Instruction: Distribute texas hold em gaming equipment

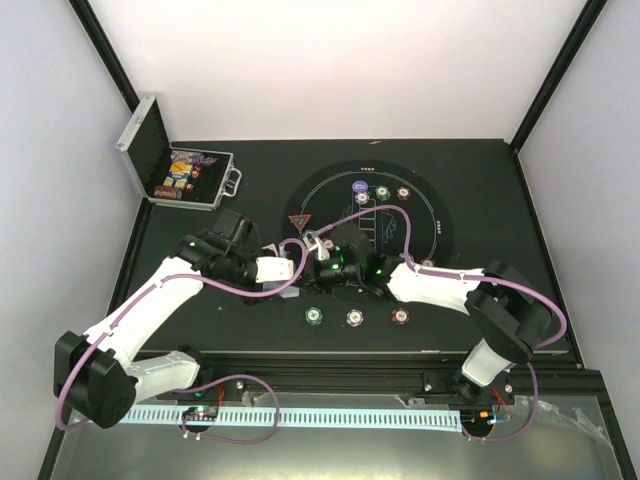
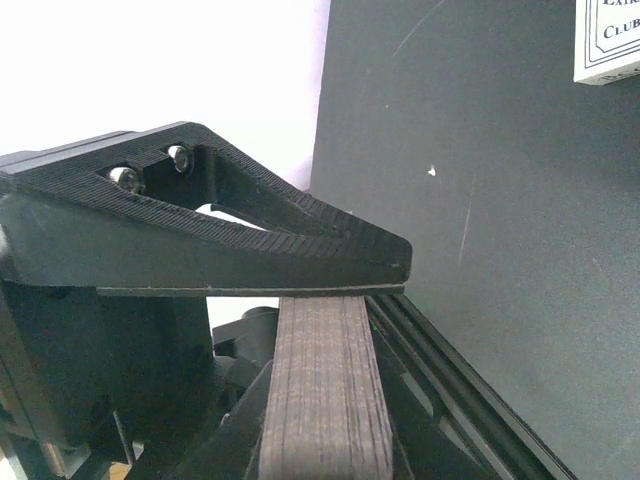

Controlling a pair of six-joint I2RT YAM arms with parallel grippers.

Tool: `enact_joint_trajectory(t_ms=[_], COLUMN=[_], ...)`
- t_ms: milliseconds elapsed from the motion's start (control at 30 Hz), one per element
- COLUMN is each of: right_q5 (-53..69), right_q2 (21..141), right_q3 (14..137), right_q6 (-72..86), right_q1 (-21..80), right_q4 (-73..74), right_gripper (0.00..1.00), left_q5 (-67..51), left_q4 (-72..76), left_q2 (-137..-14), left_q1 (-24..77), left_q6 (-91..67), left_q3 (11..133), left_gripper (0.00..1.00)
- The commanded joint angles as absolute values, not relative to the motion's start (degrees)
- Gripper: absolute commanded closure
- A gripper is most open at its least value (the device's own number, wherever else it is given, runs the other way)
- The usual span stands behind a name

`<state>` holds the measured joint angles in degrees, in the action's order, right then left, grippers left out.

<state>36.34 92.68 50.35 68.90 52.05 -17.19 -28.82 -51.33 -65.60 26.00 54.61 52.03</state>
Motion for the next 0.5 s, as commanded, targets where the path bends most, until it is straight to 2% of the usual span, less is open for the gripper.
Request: enact_joint_trajectory(t_ms=[0, 100, 200, 267, 467], right_q5=[35.0, 33.2, 31.0, 30.5, 31.8], right_q2=[93.7, 93.7, 93.3, 93.1, 92.8], right_q3=[50.8, 51.1, 52.1, 52.8, 54.2], right_q6=[67.9, 66.5, 64.3, 63.3, 62.8], right_q1=[52.4, 52.4, 52.4, 52.4, 52.4], right_q4=[-16.2, -13.6, -9.2, -7.0, -6.9], right_gripper=[0.99, 0.99, 0.98, 0.93, 0.69], left_q5=[-31.2, -30.5, -29.7, -29.0, -27.4], left_q4=[-52.3, -52.1, -52.9, -53.1, -52.4], left_q2=[-64.1, -63.8, -63.9, -63.7, -62.7], left_q1=[26.3, 26.3, 26.3, 26.3, 26.2], left_q6=[52.1, 49.6, 48.5, 47.7, 48.2], left_q3=[55.3, 55.8, 56.2, 56.0, 54.2], left_gripper=[0.84, 0.98, 0.98, 0.98, 0.98])
